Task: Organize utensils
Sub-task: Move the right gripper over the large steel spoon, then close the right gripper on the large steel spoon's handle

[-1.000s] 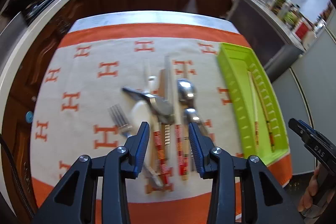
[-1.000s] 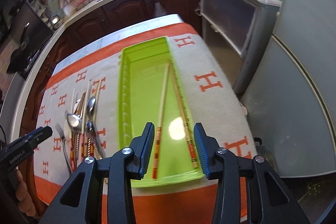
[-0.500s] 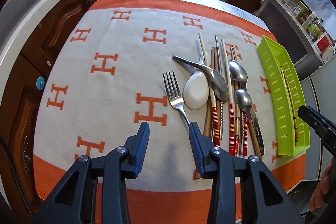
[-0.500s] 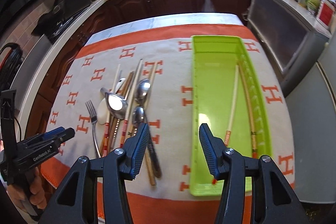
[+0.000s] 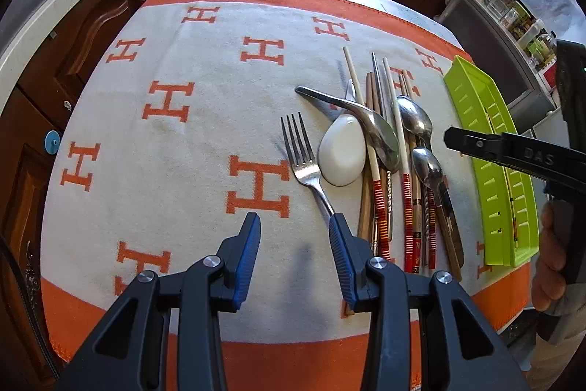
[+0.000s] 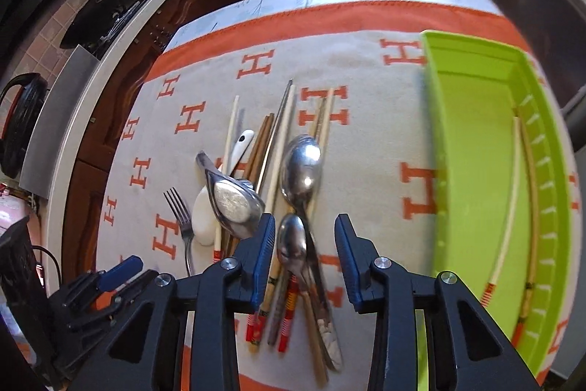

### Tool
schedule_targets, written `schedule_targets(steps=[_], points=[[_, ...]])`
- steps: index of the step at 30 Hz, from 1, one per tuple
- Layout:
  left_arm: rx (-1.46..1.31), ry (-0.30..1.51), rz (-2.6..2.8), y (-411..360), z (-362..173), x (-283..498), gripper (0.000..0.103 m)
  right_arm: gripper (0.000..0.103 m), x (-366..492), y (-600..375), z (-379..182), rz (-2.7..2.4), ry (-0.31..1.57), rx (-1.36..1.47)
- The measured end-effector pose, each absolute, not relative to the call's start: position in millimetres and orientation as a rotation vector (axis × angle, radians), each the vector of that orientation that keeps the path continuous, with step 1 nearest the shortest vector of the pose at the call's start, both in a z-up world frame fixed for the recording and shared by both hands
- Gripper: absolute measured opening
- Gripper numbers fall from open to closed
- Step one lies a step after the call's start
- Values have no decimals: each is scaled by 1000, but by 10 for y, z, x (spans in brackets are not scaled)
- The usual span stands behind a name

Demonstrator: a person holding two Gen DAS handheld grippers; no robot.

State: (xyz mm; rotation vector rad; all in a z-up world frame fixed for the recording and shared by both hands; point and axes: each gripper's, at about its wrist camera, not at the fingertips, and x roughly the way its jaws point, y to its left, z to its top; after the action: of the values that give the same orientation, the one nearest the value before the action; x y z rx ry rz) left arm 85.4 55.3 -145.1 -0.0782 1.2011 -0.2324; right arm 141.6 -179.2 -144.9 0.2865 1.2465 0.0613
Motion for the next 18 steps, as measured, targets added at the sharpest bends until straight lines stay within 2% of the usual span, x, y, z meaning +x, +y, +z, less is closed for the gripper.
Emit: schedule_targets(steps=[11, 12, 14, 18], points=[[-107, 1228, -230, 635, -1570, 909, 37, 34, 1626, -1684, -1771, 103, 1257, 233], [-107, 1229, -231, 637, -1576, 908, 37, 33, 1627, -1677, -1782, 103, 1253, 223], [-106, 1230, -233, 637, -1584, 906, 37, 25, 1621, -1659, -1797, 111, 1244, 207], [-108, 1240, -233, 636, -1606, 921, 37, 22, 1587, -1629, -1794, 137, 1227, 190]])
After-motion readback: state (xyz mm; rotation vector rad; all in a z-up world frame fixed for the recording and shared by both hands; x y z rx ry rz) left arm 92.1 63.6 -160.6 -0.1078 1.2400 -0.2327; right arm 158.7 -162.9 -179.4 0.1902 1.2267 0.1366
